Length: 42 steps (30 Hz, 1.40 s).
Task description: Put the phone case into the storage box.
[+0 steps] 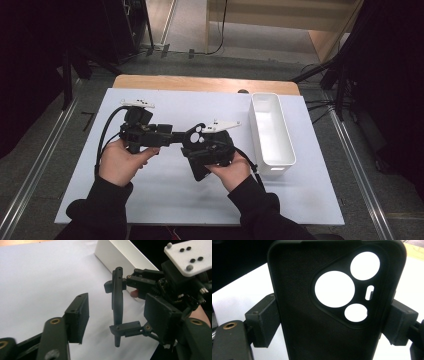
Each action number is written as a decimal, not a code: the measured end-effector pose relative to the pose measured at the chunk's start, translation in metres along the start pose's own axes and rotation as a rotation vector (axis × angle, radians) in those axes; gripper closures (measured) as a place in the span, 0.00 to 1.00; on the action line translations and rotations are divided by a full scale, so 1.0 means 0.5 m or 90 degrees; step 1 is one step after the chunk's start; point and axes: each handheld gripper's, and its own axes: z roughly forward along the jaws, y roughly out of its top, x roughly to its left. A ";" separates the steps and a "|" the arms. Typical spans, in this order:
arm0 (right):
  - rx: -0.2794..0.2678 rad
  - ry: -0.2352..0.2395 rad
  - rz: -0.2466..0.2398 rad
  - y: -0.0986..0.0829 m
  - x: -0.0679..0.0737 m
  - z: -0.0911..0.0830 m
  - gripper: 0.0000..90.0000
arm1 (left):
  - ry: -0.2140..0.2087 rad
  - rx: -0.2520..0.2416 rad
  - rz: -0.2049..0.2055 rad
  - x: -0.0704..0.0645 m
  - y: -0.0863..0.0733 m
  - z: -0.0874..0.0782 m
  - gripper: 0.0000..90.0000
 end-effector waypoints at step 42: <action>0.000 0.117 -0.068 0.028 -0.063 -0.064 0.14 | -0.079 0.031 0.179 0.062 -0.070 0.050 0.28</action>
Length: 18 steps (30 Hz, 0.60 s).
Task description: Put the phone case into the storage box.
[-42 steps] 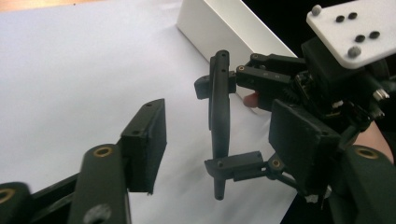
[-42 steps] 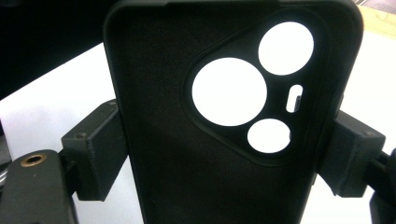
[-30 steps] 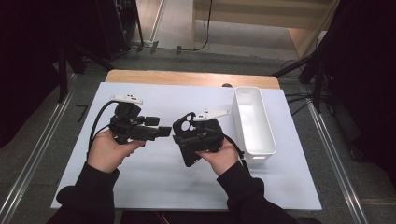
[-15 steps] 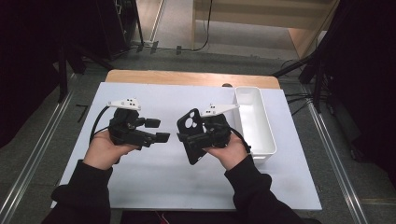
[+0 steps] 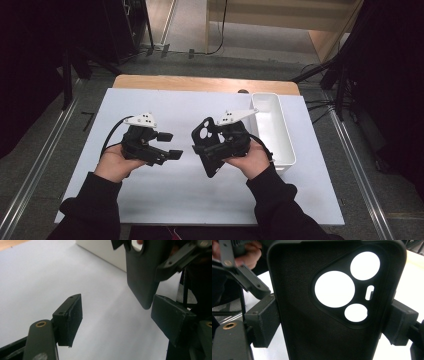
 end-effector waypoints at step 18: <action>-0.006 -0.001 -0.003 0.000 -0.011 -0.017 0.14 | 0.024 0.002 0.009 0.003 -0.066 0.028 0.28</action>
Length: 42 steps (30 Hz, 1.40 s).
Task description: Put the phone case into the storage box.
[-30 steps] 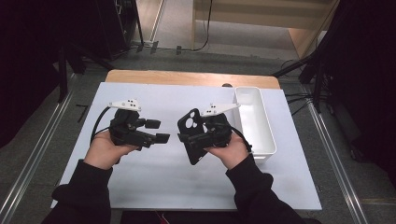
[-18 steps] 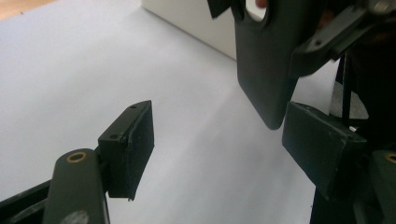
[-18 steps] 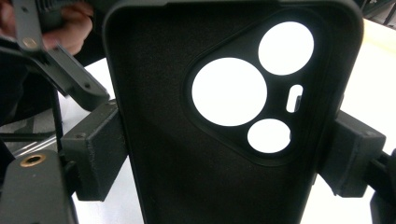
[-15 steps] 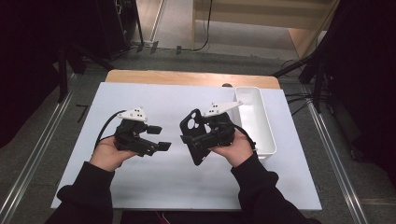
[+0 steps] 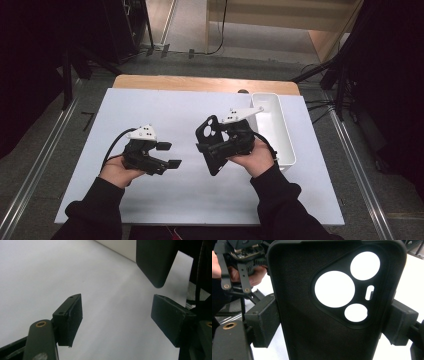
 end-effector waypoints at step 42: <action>0.012 0.001 0.008 0.005 -0.016 -0.030 0.14 | 0.023 0.018 -0.051 0.014 -0.129 -0.018 0.28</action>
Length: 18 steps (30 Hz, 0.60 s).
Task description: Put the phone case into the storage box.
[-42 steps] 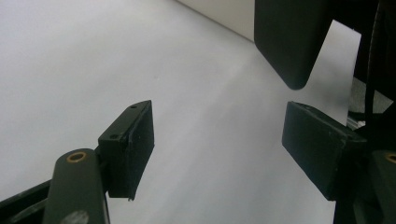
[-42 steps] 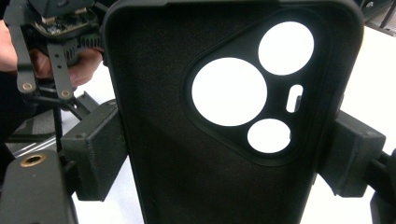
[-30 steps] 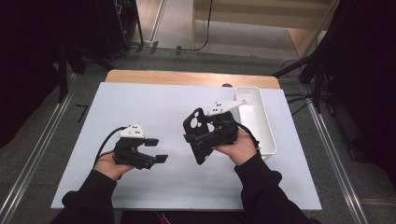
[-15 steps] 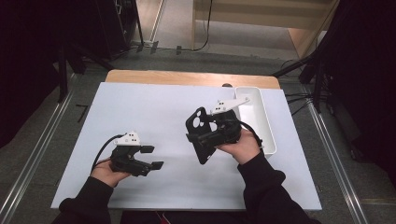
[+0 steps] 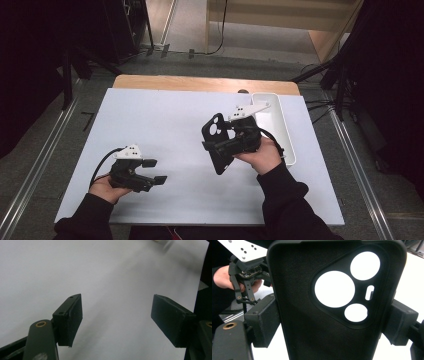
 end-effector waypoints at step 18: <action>-0.021 -0.020 0.016 0.015 -0.017 -0.046 0.14 | -0.003 0.004 -0.004 -0.002 -0.005 -0.004 0.28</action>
